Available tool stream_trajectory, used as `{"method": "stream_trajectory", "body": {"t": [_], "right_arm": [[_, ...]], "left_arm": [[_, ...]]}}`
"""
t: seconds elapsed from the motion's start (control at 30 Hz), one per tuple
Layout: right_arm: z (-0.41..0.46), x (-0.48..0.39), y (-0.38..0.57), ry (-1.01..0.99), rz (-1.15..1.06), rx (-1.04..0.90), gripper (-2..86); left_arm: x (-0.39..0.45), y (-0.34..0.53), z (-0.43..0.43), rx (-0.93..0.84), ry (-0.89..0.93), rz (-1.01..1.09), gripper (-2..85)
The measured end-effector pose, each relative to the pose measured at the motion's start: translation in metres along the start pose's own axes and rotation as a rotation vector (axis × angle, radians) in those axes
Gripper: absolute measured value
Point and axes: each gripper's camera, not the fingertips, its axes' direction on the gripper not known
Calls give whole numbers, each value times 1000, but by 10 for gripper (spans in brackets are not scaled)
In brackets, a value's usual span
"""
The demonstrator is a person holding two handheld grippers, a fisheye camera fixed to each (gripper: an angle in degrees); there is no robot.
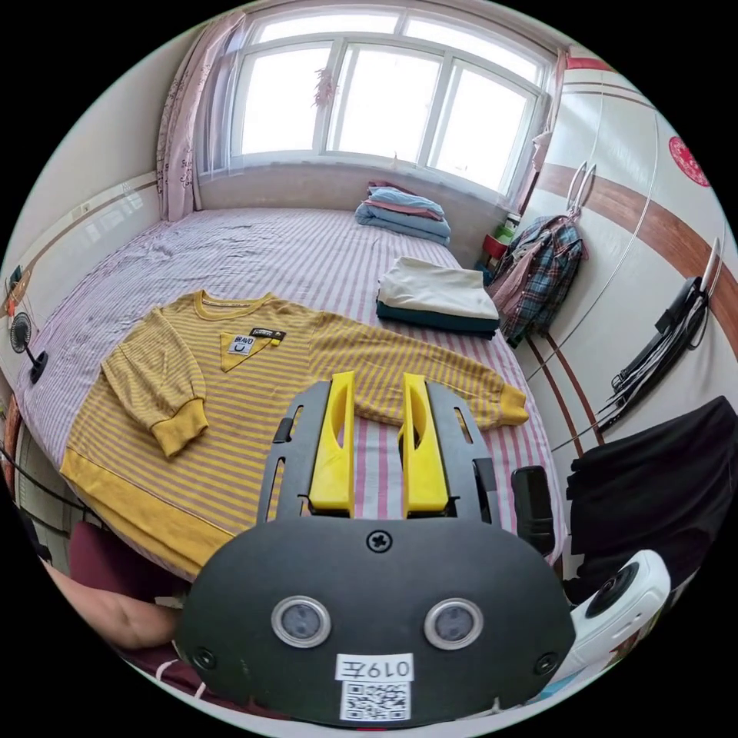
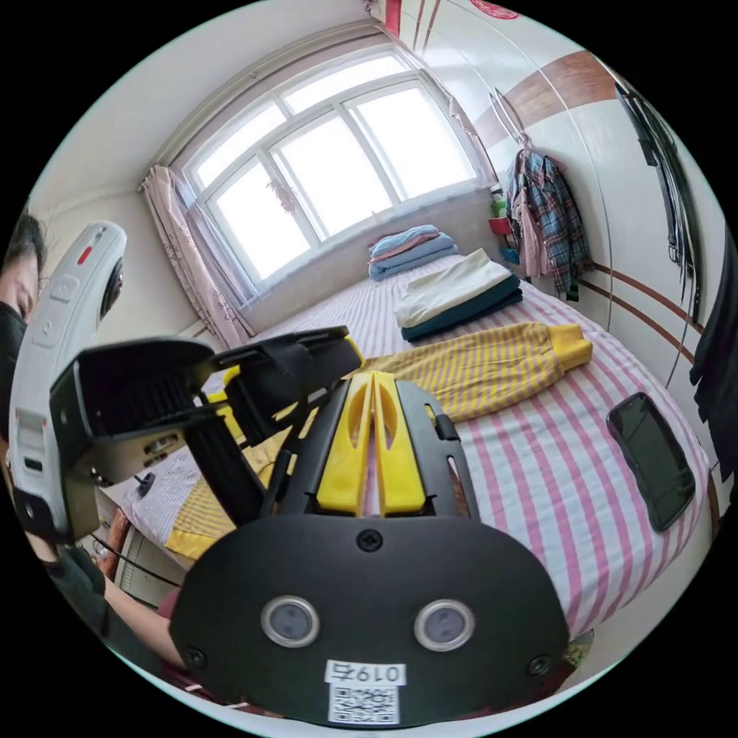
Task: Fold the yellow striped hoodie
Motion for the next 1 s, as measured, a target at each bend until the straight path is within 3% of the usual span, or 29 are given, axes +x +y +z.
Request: {"method": "stream_trajectory", "body": {"t": [0.43, 0.7, 1.0], "right_arm": [[-4, -122, 32, 97, -38, 89, -8], [-8, -177, 68, 124, 55, 106, -8], [-48, -279, 114, 308, -49, 145, -8]], "left_arm": [[-129, 5, 8, 46, 141, 22, 82], [-193, 21, 15, 12, 116, 121, 85], [-302, 52, -15, 9, 360, 101, 61]]}}
